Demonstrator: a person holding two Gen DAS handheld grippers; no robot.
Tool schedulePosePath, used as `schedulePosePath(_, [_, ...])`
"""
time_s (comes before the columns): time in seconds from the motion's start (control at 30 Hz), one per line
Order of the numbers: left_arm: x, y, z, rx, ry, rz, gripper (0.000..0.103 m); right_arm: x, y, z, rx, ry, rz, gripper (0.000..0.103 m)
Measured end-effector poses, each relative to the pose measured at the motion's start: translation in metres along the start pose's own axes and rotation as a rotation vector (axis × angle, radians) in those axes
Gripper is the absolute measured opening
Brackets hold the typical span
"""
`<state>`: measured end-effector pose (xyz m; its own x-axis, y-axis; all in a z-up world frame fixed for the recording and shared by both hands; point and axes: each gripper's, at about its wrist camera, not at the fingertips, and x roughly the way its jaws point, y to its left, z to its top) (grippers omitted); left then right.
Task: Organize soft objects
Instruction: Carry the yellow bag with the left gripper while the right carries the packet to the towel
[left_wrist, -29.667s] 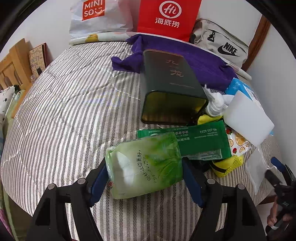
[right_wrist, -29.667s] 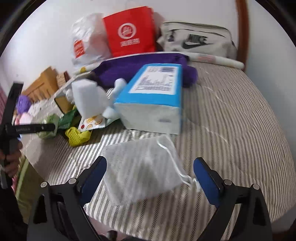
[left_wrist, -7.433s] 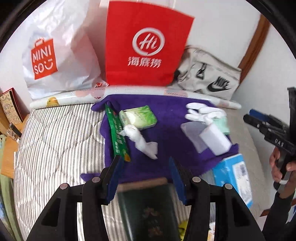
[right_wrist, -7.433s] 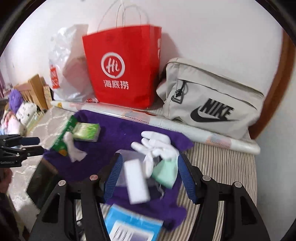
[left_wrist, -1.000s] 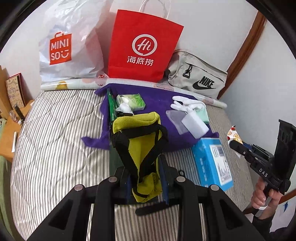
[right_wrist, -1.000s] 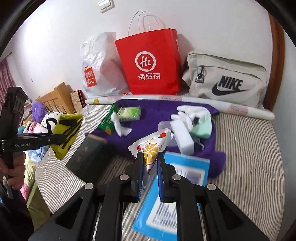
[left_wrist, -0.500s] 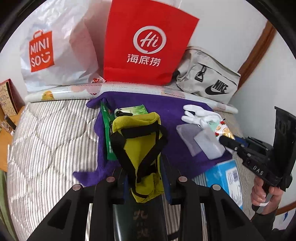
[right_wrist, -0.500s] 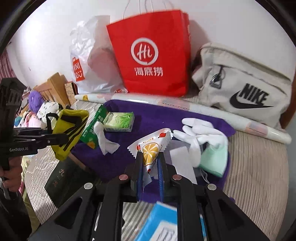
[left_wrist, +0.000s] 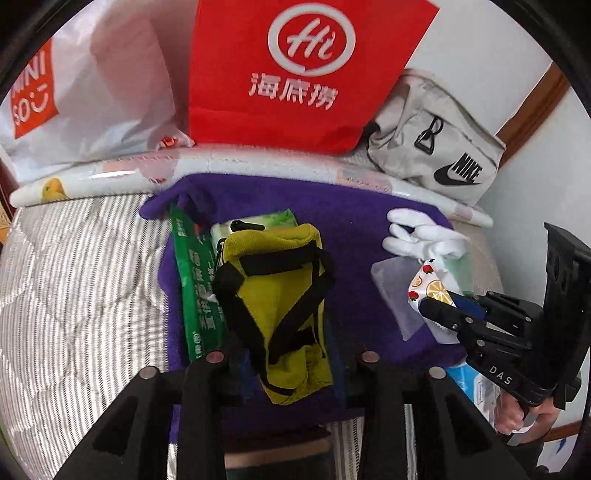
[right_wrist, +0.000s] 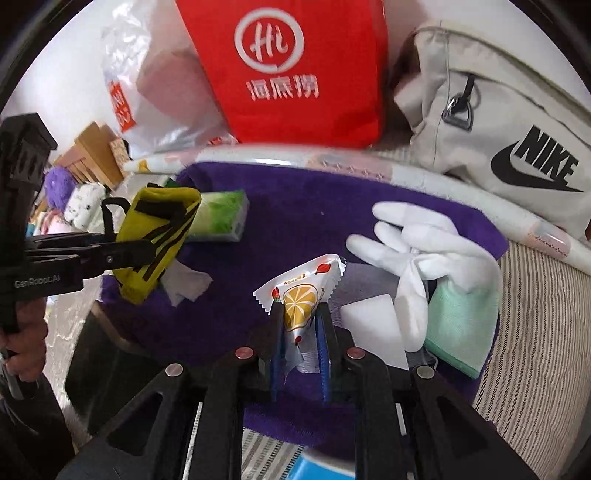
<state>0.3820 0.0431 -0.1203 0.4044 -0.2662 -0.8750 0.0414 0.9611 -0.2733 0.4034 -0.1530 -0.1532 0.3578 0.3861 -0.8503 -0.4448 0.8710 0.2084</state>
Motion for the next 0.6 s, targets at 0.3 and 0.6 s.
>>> schedulePosePath(0.3, [0.020,-0.007,0.006,0.033,0.043,0.028,0.046,0.015,0.003,0.006,-0.014,0.038,-0.006,0.022])
schedulePosePath(0.6, [0.011,-0.010,0.003,0.048,0.050,0.040,0.062,0.011,0.003,0.004,-0.010,0.031,-0.019,0.050])
